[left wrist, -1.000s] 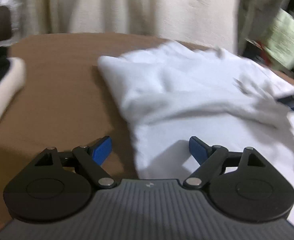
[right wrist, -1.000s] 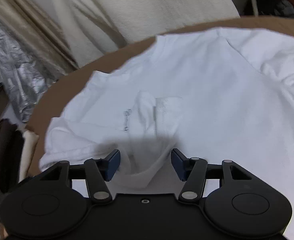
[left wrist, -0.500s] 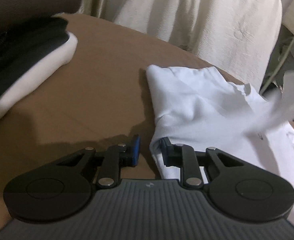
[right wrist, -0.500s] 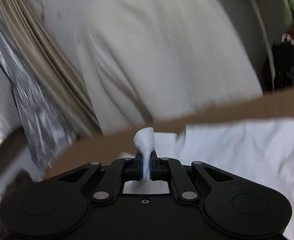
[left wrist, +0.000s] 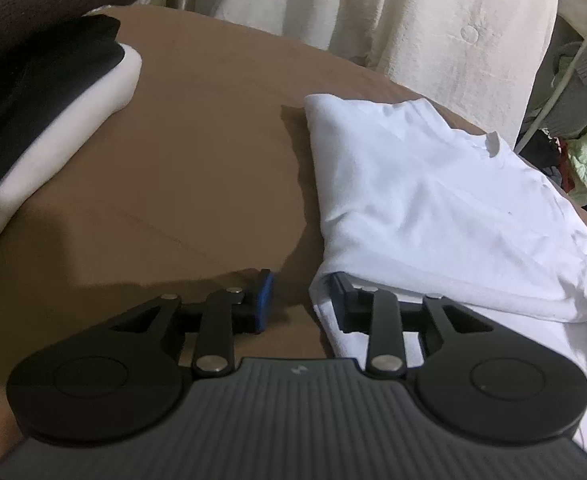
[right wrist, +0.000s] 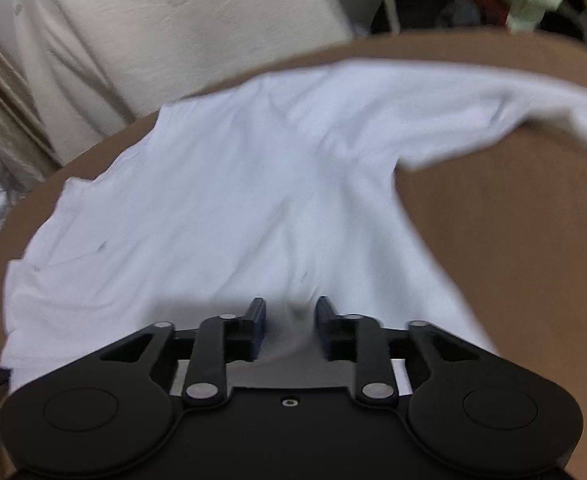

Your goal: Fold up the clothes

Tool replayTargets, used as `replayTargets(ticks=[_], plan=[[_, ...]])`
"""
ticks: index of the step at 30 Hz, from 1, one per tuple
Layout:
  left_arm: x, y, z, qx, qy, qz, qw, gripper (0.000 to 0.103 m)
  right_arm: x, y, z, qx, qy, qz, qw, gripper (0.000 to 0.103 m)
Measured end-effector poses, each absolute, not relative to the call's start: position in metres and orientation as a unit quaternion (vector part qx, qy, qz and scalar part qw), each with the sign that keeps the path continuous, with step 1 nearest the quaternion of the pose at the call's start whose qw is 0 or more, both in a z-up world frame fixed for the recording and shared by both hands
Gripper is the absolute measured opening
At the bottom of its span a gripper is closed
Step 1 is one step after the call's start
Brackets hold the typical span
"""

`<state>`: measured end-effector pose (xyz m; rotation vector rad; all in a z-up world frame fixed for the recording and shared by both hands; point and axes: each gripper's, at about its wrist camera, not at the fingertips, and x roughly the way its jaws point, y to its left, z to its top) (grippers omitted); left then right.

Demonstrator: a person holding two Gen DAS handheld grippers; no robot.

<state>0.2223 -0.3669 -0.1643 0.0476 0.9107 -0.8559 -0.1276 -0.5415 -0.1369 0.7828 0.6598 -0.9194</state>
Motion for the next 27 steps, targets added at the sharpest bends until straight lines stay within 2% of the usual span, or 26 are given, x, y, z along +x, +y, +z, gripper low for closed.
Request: replayTargets(ticks=[5,7,10,13,14,15,16,19,23,25,27], plan=[[0.226,-0.357,-0.144,0.010,0.421,-0.401,0.813,0.033,-0.118,-0.558,-0.110,0.308,0.294,-0.418,0.802,0.039],[0.231,-0.348,-0.130,-0.005,0.401,-0.411,0.819,0.040,-0.113,-0.566,-0.110,0.309,0.299,-0.405,0.807,0.042],[0.239,-0.332,-0.115,-0.037,0.364,-0.425,0.828,0.044,-0.103,-0.576,-0.127,0.302,0.331,-0.396,0.801,0.045],[0.240,-0.336,-0.122,-0.014,0.361,-0.409,0.838,0.050,-0.087,-0.574,-0.136,0.267,0.347,-0.386,0.812,0.046],[0.240,-0.339,-0.126,-0.002,0.363,-0.400,0.842,0.050,-0.079,-0.570,-0.135,0.235,0.350,-0.383,0.822,0.042],[0.241,-0.342,-0.130,0.010,0.364,-0.390,0.846,0.050,-0.071,-0.565,-0.133,0.203,0.354,-0.379,0.831,0.018],[0.241,-0.347,-0.134,0.020,0.371,-0.379,0.848,0.050,-0.062,-0.560,-0.131,0.171,0.356,-0.375,0.839,0.006],[0.236,-0.349,-0.137,0.028,0.358,-0.375,0.855,0.050,-0.038,-0.547,-0.125,0.074,0.360,-0.361,0.857,0.005],[0.233,-0.351,-0.124,-0.014,0.322,-0.403,0.856,0.051,-0.021,-0.553,-0.063,0.020,0.274,-0.382,0.882,0.005],[0.236,-0.357,-0.118,-0.049,0.308,-0.430,0.847,0.059,-0.012,-0.562,-0.052,0.009,0.265,-0.396,0.879,0.006],[0.247,-0.377,-0.109,-0.044,0.299,-0.452,0.839,0.061,-0.003,-0.571,-0.056,0.008,0.274,-0.408,0.871,0.006]])
